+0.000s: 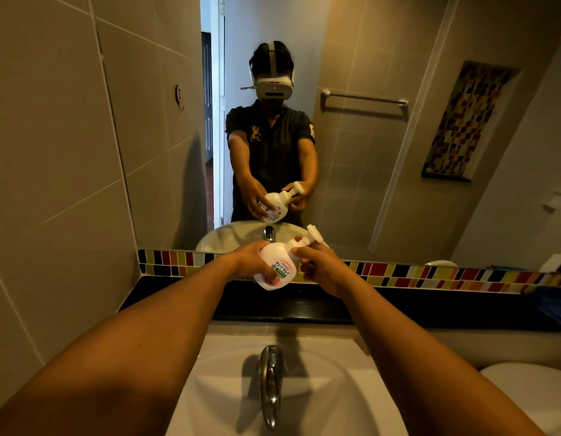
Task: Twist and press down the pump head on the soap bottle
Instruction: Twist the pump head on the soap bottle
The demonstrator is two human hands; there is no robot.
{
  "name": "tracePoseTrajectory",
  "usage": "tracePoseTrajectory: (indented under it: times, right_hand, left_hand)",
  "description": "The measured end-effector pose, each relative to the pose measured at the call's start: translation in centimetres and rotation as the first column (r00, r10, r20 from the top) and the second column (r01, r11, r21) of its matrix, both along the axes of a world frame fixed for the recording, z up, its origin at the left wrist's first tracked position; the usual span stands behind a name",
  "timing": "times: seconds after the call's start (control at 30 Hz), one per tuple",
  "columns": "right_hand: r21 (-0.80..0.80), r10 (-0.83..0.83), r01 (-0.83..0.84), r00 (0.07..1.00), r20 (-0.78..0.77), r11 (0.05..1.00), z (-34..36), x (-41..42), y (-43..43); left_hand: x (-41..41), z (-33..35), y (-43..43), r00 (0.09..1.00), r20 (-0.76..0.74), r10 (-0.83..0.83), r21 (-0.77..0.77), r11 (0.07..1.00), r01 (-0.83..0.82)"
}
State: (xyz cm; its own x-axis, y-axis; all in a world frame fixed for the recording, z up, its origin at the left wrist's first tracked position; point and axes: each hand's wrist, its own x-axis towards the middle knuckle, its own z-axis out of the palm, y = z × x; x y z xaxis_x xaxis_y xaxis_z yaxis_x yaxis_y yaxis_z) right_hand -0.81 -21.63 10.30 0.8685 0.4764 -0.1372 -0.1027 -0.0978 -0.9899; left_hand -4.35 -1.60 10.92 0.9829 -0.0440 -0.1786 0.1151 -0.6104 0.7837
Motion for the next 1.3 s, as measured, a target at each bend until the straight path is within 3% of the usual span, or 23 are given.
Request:
tracePoseTrajectory:
  times: [0.27,0.47,0.73,0.97,1.17,1.3]
  right_hand:
    - [-0.066,-0.078,0.082,0.995,0.058,0.994,-0.5,0.5,0.2]
    - [-0.021,0.020,-0.020,1.000,-0.004,1.000,-0.2,0.8,0.0]
    - [-0.061,-0.023,0.026,0.999,0.049,0.998,-0.6,0.6,0.3]
    - [-0.037,0.051,-0.052,0.999,-0.006,0.998,-0.2,0.9,-0.1]
    - [-0.043,-0.026,0.028,0.999,0.044,0.999,-0.3,0.9,0.1]
    - [-0.022,0.039,-0.038,0.999,0.015,0.999,-0.4,1.0,-0.1]
  left_hand:
    - [0.1,0.2,-0.4,1.000,0.000,-0.010,0.027,1.000,0.010]
    - [0.0,0.3,0.0,1.000,-0.004,0.005,0.013,1.000,-0.005]
    - [-0.2,0.0,-0.1,1.000,-0.010,-0.005,0.006,1.000,0.005]
    - [-0.4,0.2,0.2,1.000,0.004,0.007,0.009,1.000,-0.007]
    - [-0.1,0.7,-0.3,1.000,0.006,-0.014,0.019,1.000,0.014]
    - [-0.2,0.8,-0.3,1.000,0.000,-0.008,0.029,1.000,0.008]
